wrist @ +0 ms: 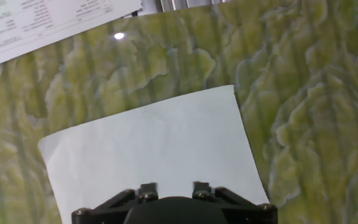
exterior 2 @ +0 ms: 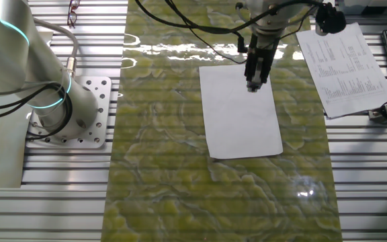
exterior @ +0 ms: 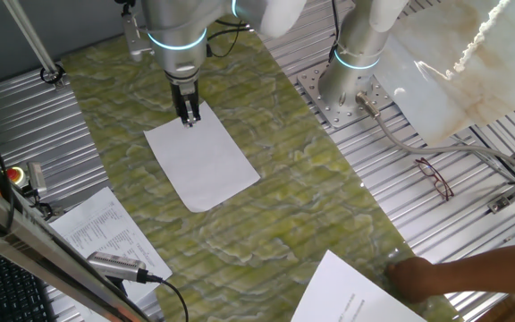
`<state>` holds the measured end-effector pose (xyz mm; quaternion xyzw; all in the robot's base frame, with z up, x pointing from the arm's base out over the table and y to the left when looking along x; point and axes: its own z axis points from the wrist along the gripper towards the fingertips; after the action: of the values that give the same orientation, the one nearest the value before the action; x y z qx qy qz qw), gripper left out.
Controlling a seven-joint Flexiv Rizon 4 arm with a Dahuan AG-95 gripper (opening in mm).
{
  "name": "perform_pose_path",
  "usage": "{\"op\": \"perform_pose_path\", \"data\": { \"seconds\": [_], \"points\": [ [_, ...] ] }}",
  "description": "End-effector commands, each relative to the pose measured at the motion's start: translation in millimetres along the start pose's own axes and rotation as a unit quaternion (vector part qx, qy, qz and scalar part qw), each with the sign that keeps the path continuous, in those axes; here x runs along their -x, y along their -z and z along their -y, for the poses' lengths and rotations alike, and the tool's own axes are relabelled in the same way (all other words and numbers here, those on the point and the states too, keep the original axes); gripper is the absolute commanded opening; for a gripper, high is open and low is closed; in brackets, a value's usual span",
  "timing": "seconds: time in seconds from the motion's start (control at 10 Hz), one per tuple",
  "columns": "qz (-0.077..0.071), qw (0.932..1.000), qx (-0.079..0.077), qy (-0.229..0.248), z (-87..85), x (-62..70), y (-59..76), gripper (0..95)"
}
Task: Flip over and spread out the paper that is laid flat on the table
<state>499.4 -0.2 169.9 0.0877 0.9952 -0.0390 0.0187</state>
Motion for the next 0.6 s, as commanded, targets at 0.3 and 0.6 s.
{"op": "perform_pose_path", "data": {
  "seconds": [0.3,0.6],
  "points": [
    [0.001,0.9992,-0.003,0.039,-0.3,0.5,0.1,0.0],
    [0.002,0.9985,-0.001,0.054,-0.3,0.5,0.1,0.0]
  ]
}}
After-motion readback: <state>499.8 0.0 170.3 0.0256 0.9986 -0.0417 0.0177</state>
